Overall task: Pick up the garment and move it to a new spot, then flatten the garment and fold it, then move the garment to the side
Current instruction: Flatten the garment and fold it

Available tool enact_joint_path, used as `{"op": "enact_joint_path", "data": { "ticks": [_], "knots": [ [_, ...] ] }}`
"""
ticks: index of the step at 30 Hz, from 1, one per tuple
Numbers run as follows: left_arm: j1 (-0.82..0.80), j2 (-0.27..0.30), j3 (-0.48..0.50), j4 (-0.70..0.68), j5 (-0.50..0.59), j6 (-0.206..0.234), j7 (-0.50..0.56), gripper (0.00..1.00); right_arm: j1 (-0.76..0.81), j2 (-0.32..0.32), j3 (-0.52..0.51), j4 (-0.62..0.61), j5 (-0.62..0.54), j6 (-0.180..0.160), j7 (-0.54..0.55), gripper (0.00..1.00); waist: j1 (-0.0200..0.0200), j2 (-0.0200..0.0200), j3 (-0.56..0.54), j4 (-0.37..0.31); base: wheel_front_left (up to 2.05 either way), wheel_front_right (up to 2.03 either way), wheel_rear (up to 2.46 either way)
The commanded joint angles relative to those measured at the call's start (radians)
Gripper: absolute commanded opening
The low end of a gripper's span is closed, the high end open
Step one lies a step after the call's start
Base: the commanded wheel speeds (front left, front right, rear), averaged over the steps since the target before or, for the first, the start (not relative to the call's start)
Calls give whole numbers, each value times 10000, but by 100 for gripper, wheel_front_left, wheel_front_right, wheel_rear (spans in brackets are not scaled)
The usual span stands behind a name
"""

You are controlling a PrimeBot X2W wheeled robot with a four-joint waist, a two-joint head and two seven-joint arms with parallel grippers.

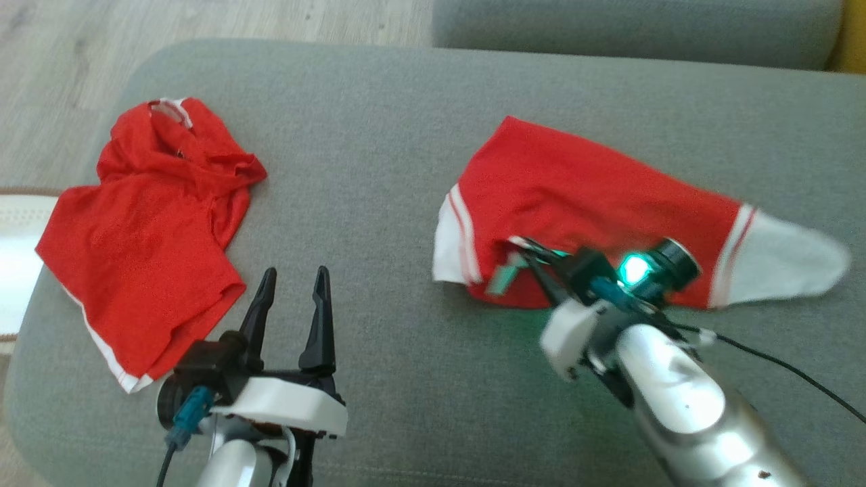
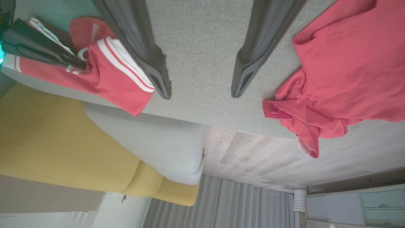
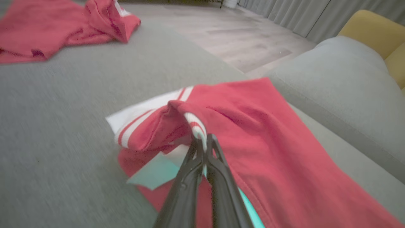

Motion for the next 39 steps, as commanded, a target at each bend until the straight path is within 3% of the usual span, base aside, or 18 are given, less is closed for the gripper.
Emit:
{"op": "enact_joint_path", "data": {
  "ticks": [1, 7, 13, 15, 18, 22, 26, 32, 37, 38, 39],
  "knots": [
    [-285, -9, 366, -301, -5, 38, -122, 100, -433, 282, 413, -712, 493, 67, 182, 0, 0, 0, -149, -77, 0, 0, 0],
    [-125, -9, 313, -269, -62, 43, -122, 100, -715, 98, 943, -3326, 2965, 67, 2081, 0, 0, 0, -608, -122, 0, 0, 0],
    [51, -9, 220, -241, -111, 85, -122, 100, -364, 409, -739, -5647, 5254, 67, 3966, 0, 0, 0, -997, 3, 0, 0, 0],
    [79, -9, 209, -235, -116, 89, -122, 100, -278, 452, -1136, -5868, 5570, 67, 4215, 0, 0, 0, -1053, 35, 0, 0, 0],
    [145, -9, 165, -221, -139, 96, -122, 100, -16, 480, -2042, -6160, 6915, 67, 4646, 0, 0, 0, -1197, 153, 0, 0, 0],
    [207, -9, 104, -213, -169, 102, -122, 100, 170, 484, -2921, -5150, 8080, 67, 4906, 0, 0, 0, -1319, 296, 0, 0, 0],
    [237, -9, 34, -237, -198, 101, -122, 100, -244, 486, -3550, -3361, 8428, 67, 4709, 0, 0, 0, -1261, 421, 0, 0, 0],
    [105, -9, -129, -257, -239, 64, -122, 100, -1482, 487, -4161, -559, 7742, 67, 3889, 0, 0, 0, -971, 626, 0, 0, 0],
    [-78, -9, -304, -294, -298, 51, -122, 100, -2699, 487, -5240, 1979, 6413, 67, 2767, 0, 0, 0, -631, 829, 0, 0, 0],
    [-116, -9, -339, -302, -311, 50, -122, 100, -2931, 487, -5432, 2446, 6117, 67, 2546, 9, 0, 0, -553, 862, 0, 0, 0],
    [-157, -9, -373, -310, -323, 52, -122, 100, -3136, 487, -5589, 2858, 5757, 67, 2281, 43, 0, 0, -479, 890, 0, 0, 0]
  ]
}}
